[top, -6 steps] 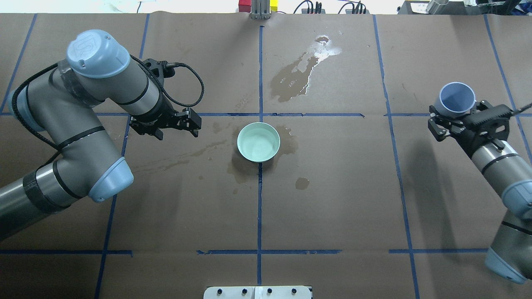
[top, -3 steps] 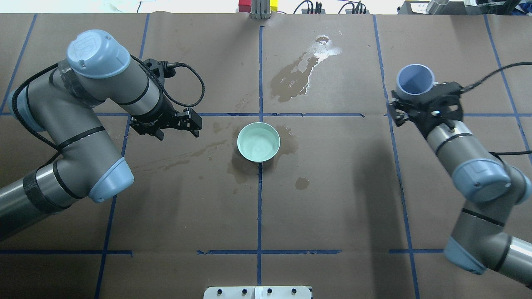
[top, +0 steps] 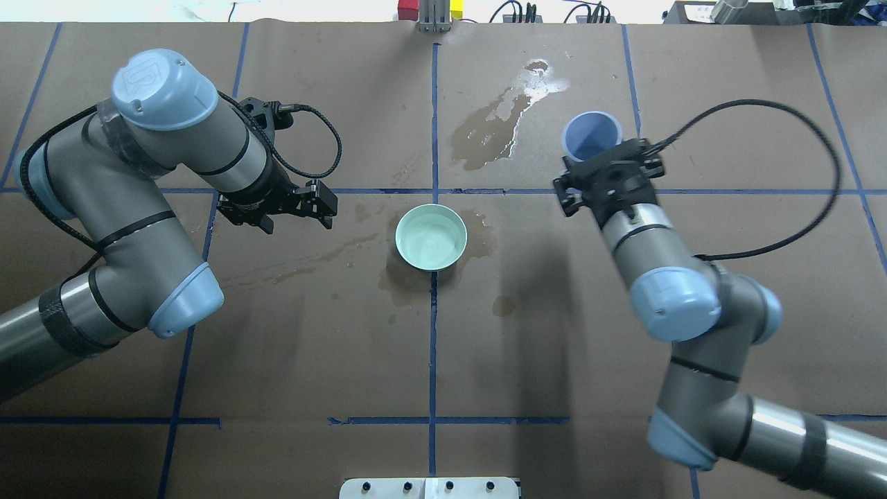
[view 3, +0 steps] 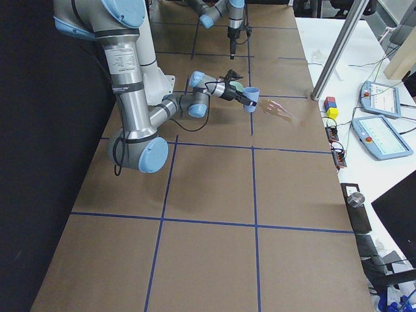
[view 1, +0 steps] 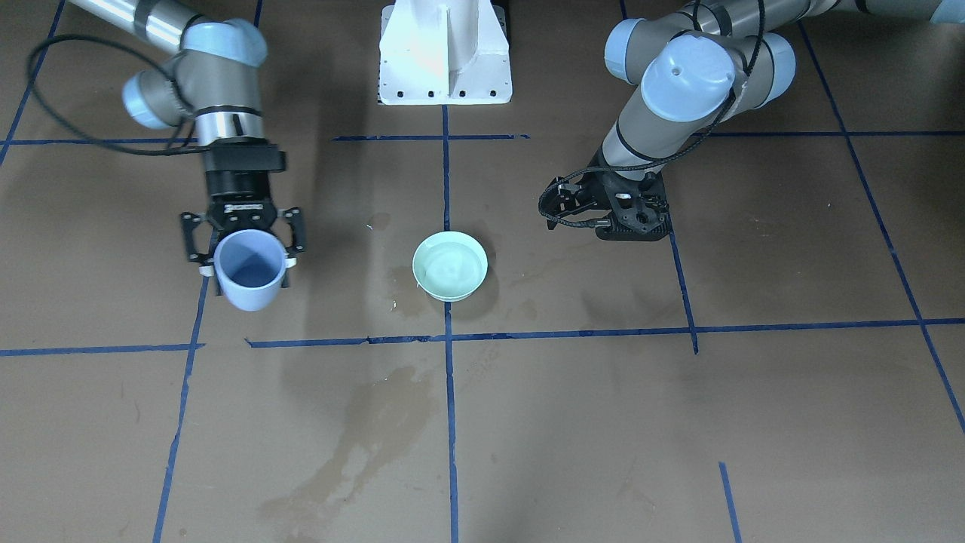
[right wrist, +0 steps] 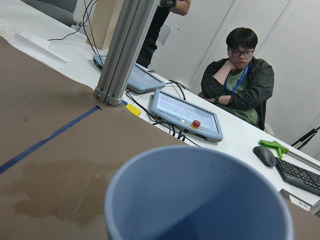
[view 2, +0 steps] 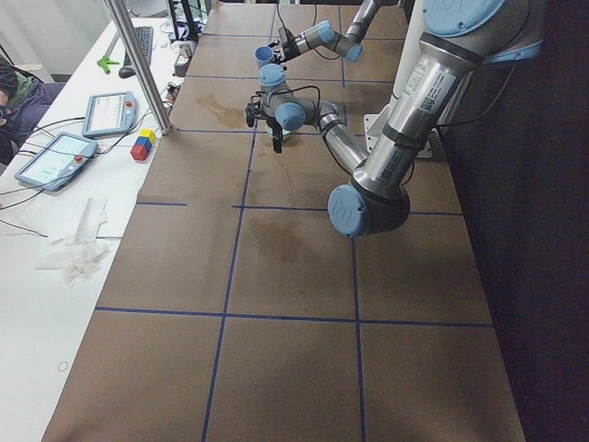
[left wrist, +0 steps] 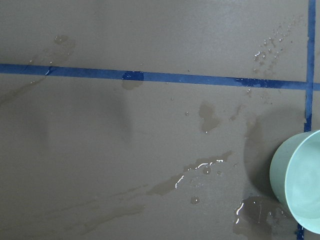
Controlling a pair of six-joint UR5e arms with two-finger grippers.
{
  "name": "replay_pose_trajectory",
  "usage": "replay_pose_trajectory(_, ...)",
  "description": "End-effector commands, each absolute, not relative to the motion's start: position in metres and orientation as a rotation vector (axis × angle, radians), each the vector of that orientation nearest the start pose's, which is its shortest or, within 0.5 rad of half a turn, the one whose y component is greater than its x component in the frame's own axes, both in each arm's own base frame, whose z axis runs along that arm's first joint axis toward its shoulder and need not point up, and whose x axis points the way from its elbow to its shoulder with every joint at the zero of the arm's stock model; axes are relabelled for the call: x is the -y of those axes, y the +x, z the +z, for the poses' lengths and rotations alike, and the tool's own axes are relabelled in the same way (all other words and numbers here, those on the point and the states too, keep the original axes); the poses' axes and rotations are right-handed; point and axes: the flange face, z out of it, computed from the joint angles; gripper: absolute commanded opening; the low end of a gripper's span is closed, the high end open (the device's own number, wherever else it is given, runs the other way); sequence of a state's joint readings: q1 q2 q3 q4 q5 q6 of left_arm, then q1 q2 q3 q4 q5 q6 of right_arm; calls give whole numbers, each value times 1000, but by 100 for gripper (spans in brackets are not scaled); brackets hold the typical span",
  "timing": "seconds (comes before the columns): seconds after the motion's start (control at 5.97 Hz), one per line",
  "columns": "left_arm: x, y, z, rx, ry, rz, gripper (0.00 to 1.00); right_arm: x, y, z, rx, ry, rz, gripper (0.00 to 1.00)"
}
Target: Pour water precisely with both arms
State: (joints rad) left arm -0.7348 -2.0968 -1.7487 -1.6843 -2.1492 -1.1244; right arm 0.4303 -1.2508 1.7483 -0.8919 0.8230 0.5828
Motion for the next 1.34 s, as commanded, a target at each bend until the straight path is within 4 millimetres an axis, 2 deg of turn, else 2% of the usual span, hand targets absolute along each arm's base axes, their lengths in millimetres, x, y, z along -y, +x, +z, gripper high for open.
replay_pose_trajectory(0.0,488,423,260,-963,-11,-28,100,398,-512,260,278,1218,-107,2)
replay_pose_trajectory(0.17,488,423,260,-962,-12,-29,100,389,-538,253,214,1227,-131,1)
replay_pose_trajectory(0.33,488,423,260,-963,-11,-28,100,382,-557,261,161,1240,-146,0)
replay_pose_trajectory(0.67,488,423,260,-964,-10,-28,100,380,-566,272,27,1244,-210,0)
replay_pose_trajectory(0.84,488,423,259,-965,-16,-40,100,378,-572,257,-67,1260,-273,0)
replay_pose_trajectory(1.17,488,423,259,-965,-16,-40,100,375,-581,242,-239,1256,-402,0)
